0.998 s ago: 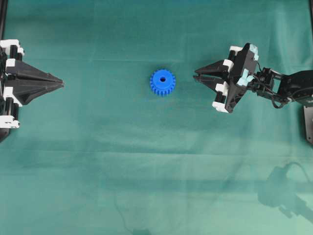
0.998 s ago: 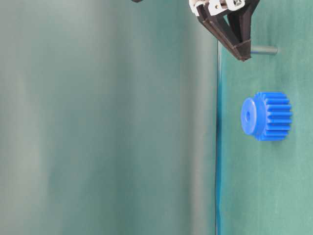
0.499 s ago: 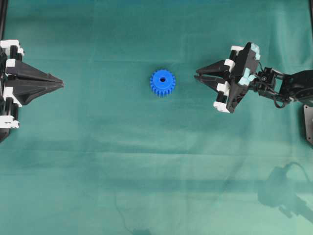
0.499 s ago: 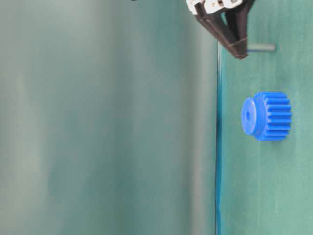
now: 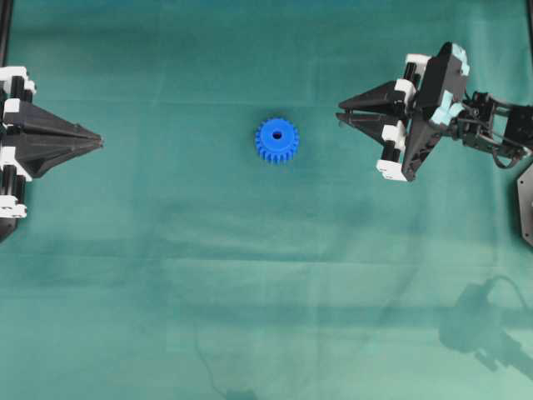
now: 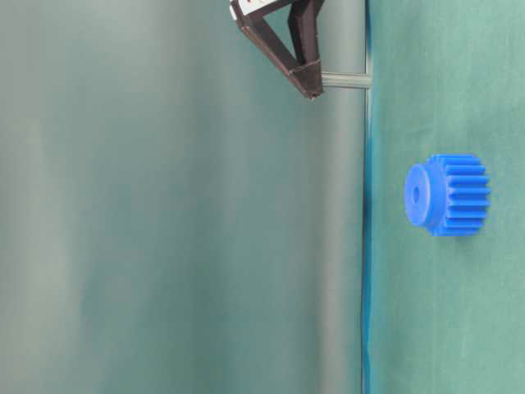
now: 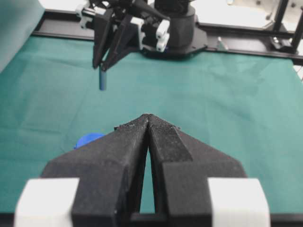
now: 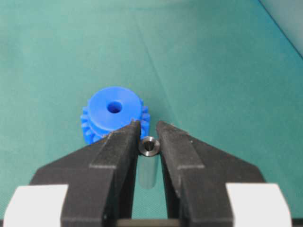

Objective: Insert the shaft placed at a random location into the center hole of the small gear at another random location.
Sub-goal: 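Carry the upright shaft with the right gripper over the blue gear's hole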

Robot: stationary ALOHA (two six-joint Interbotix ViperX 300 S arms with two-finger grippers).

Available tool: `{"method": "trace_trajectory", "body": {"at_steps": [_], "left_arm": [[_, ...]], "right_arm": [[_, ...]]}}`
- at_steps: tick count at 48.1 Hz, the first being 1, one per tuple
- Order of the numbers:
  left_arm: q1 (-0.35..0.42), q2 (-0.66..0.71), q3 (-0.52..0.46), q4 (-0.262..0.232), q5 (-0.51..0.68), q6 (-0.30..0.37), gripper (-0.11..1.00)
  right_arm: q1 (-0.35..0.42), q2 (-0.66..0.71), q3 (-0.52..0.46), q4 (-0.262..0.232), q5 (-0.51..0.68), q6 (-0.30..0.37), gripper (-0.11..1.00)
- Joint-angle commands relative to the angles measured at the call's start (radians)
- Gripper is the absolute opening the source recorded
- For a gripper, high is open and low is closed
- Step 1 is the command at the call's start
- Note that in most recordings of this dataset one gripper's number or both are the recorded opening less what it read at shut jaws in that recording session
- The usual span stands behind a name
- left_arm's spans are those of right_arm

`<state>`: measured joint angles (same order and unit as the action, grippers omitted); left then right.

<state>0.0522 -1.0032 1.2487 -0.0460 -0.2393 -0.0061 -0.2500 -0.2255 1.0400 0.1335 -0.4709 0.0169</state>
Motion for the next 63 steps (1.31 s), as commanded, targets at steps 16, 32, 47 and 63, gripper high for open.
{"method": "trace_trajectory", "body": {"at_steps": [16,32,47,63], "left_arm": [[0.003,0.003,-0.017,-0.002,-0.005,-0.002,0.0],[0.003,0.003,-0.015,-0.005,-0.005,-0.002,0.0],[0.003,0.003,-0.015,-0.006,-0.005,-0.002,0.0],[0.003,0.003,-0.015,-0.006,-0.005,-0.002,0.0]], "right_arm": [[0.018,0.087,-0.137,-0.005,0.014,-0.005,0.26],[0.043,0.218,-0.324,-0.009,0.092,-0.006,0.26],[0.049,0.236,-0.348,-0.012,0.098,-0.006,0.26],[0.054,0.281,-0.345,-0.009,0.071,-0.005,0.26]]}}
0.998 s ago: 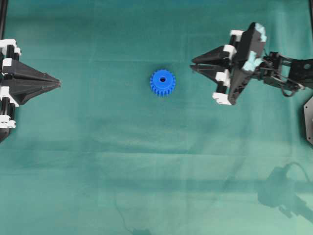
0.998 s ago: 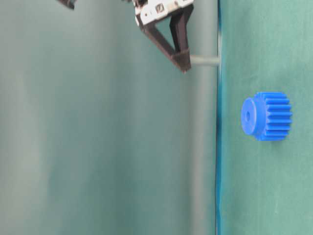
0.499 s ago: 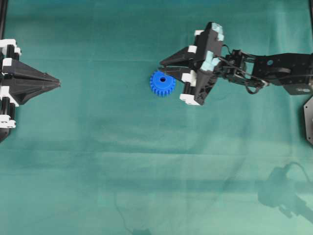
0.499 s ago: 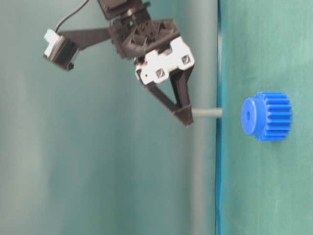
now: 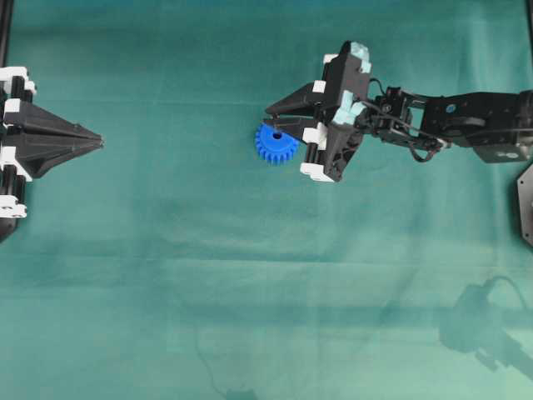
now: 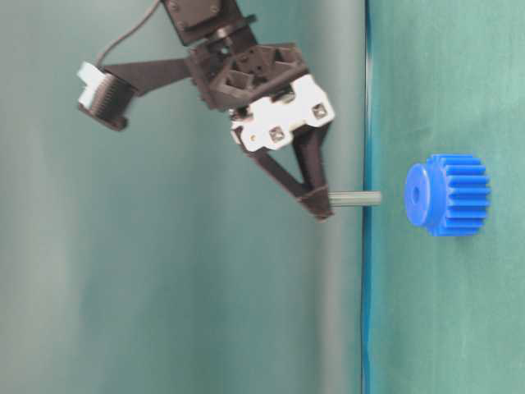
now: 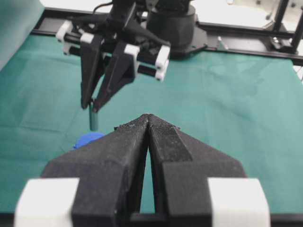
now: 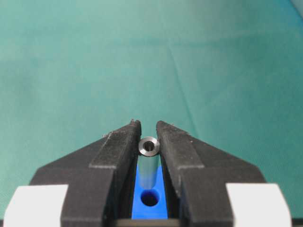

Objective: Insert the shaft placed at a random location into the center hole of the small gear at another random location.
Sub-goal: 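Carry the upright shaft with the right gripper over the blue gear's hole, then align and lower the shaft into the gear's center hole with the right gripper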

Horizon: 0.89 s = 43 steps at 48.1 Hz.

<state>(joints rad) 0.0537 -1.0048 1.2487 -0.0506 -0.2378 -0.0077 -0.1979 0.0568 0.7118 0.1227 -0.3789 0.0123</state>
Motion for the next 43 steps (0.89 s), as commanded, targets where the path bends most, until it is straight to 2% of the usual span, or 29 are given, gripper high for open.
{"method": "trace_trajectory", "body": {"at_steps": [1,21,33,43], "left_arm": [[0.002,0.005,-0.015,-0.002,-0.006,0.0,0.0],[0.002,0.005,-0.014,-0.002,-0.003,0.0,0.0],[0.002,0.005,-0.015,-0.002,0.0,0.0,0.0],[0.002,0.005,-0.015,-0.002,0.005,-0.002,0.0]], "right_arm": [[0.002,0.005,-0.017,0.003,-0.026,0.0,0.26],[0.002,0.072,-0.005,0.018,-0.071,0.006,0.26],[0.0,0.054,0.011,0.018,-0.083,0.006,0.26],[-0.002,-0.02,0.034,0.014,-0.127,0.003,0.26]]}}
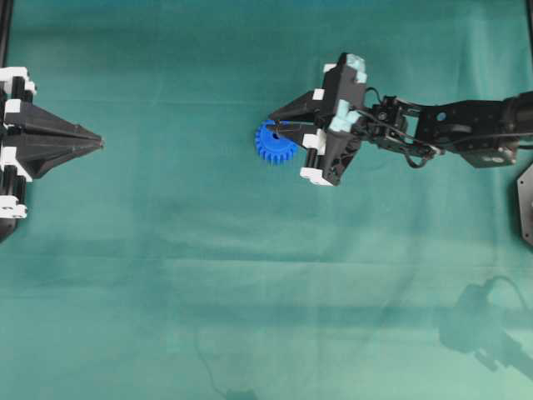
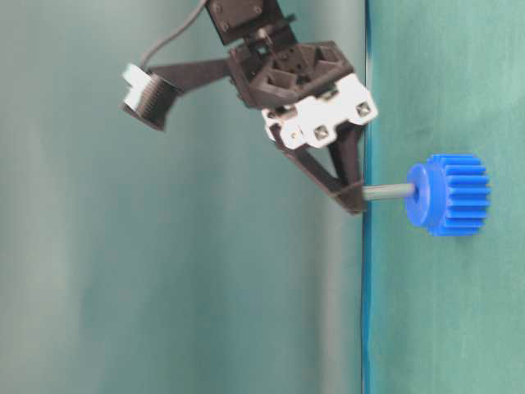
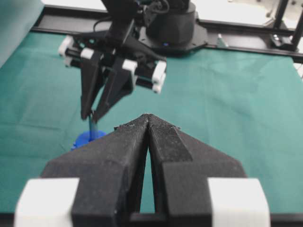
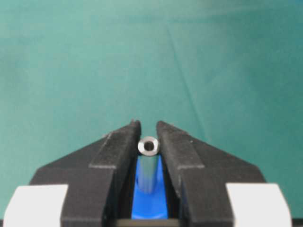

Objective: Insert the shaft placed at a random location into the center hole of the small gear at another random location.
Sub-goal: 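Align and lower the shaft into the gear's center hole with the right gripper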

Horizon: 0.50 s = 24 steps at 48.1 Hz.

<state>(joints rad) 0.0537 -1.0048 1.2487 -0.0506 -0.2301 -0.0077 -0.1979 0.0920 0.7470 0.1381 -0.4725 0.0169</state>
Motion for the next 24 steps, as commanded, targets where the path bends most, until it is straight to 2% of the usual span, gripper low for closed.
{"method": "trace_trajectory", "body": {"at_steps": [1,10,24], "left_arm": [[0.002,0.005,-0.015,0.0,-0.005,0.0,0.0],[0.002,0.005,-0.015,-0.002,-0.003,-0.002,0.0],[0.002,0.005,-0.015,-0.002,-0.005,-0.002,0.0]], "right_arm": [[0.0,-0.063,0.002,-0.002,-0.04,-0.002,0.26],[0.0,-0.106,0.018,-0.003,-0.081,-0.002,0.26],[0.002,-0.089,0.008,-0.003,-0.077,-0.002,0.26]]}}
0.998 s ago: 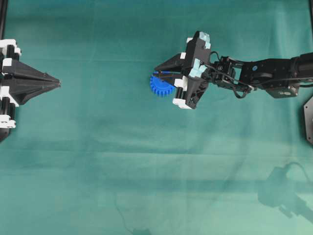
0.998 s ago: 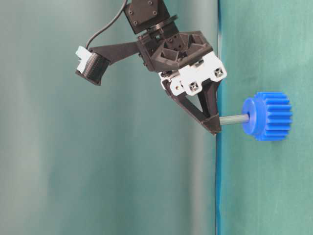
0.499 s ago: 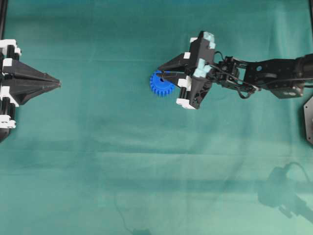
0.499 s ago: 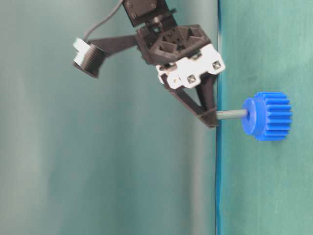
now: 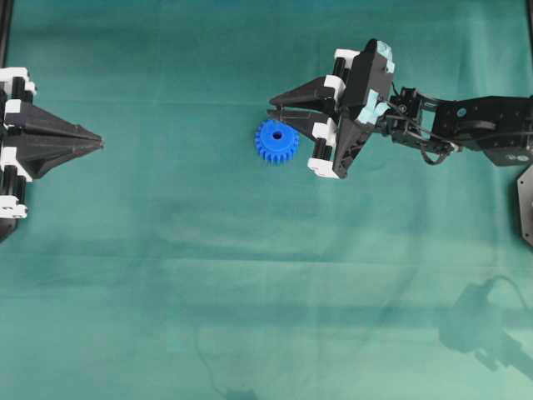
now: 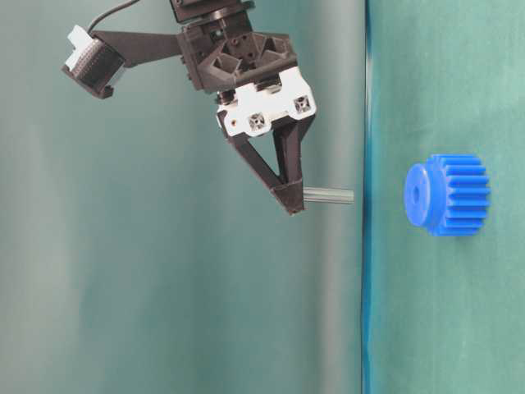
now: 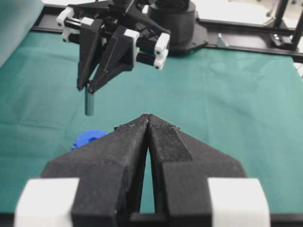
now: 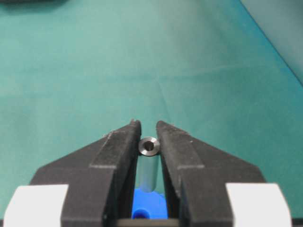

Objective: Insert the shaft placed at a random location into the center hole of the small gear at another random location.
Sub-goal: 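Align and lower the shaft into the gear's center hole with the right gripper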

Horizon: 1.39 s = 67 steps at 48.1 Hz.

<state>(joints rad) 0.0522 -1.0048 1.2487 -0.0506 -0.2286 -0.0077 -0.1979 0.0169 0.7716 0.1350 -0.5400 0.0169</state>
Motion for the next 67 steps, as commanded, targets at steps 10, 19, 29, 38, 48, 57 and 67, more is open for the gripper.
{"method": "trace_trajectory", "body": {"at_steps": [10,19,29,38,48,57,67], "left_arm": [[0.003,0.005,-0.015,-0.002,-0.005,-0.002,0.0],[0.003,0.005,-0.015,-0.002,-0.006,0.0,0.0],[0.003,0.005,-0.014,-0.002,-0.006,-0.002,0.0],[0.003,0.005,-0.015,-0.002,-0.006,0.0,0.0],[0.003,0.005,-0.015,-0.002,-0.006,0.0,0.0],[0.003,0.005,-0.015,0.0,-0.006,0.0,0.0],[0.003,0.005,-0.014,-0.002,-0.005,-0.002,0.0]], "right_arm": [[0.008,0.025,-0.018,0.003,-0.011,0.002,0.26],[0.006,0.084,-0.021,0.014,-0.02,0.008,0.26],[0.008,0.146,-0.026,0.031,-0.055,0.009,0.26],[0.008,0.16,-0.02,0.043,-0.06,0.009,0.26],[0.006,0.161,-0.021,0.041,-0.055,0.008,0.26],[0.008,0.181,-0.028,0.043,-0.055,0.009,0.26],[0.008,0.207,-0.034,0.043,-0.052,0.008,0.26]]}}
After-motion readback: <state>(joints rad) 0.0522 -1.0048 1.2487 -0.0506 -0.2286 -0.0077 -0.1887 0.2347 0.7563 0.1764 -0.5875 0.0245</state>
